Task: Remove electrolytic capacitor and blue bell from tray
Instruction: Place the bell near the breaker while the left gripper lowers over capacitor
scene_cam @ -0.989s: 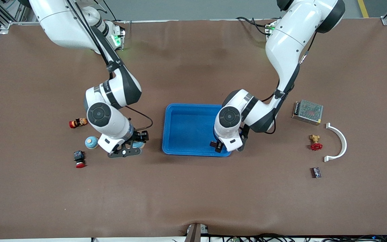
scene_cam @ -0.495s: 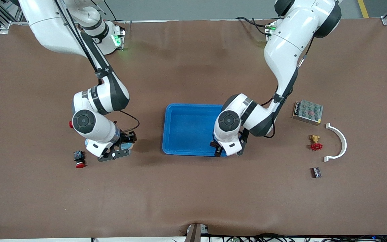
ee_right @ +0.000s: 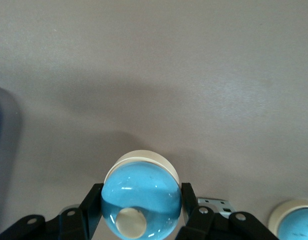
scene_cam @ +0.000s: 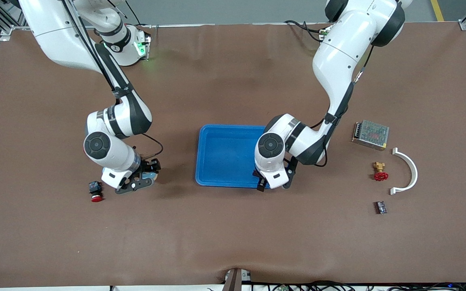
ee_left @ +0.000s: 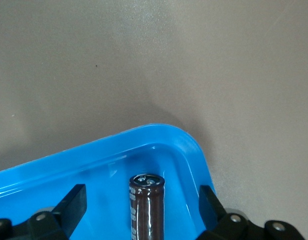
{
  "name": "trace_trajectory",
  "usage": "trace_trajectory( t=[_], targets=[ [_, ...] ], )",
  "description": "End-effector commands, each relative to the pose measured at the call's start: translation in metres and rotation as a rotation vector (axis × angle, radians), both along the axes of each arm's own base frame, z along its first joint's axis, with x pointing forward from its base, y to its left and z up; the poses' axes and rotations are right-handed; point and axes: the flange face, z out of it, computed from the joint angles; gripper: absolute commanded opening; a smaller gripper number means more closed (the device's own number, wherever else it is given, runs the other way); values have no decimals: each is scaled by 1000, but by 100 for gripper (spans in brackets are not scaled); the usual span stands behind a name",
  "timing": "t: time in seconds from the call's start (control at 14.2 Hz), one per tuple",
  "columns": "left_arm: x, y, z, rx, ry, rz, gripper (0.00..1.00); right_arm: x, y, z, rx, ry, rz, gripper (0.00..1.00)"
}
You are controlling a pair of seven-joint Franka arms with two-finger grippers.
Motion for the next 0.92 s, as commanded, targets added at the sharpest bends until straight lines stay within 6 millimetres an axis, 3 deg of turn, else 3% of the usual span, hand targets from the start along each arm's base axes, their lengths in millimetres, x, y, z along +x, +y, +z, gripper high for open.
trace_trajectory(
  t=[0.0, 0.28, 0.64, 0.85],
  targets=[
    [7, -4, -5, 5, -30, -24, 100, -14, 3, -15, 12, -21, 19, 46],
    [1, -9, -10, 0, -22, -19, 100, -17, 7, -27, 10, -7, 26, 46],
    [-7, -20, 9, -14, -9, -16, 100, -19, 12, -38, 12, -11, 33, 46],
    [-8, -20, 7, -14, -3, -14, 100, -19, 12, -46, 10, -14, 37, 46]
  ],
)
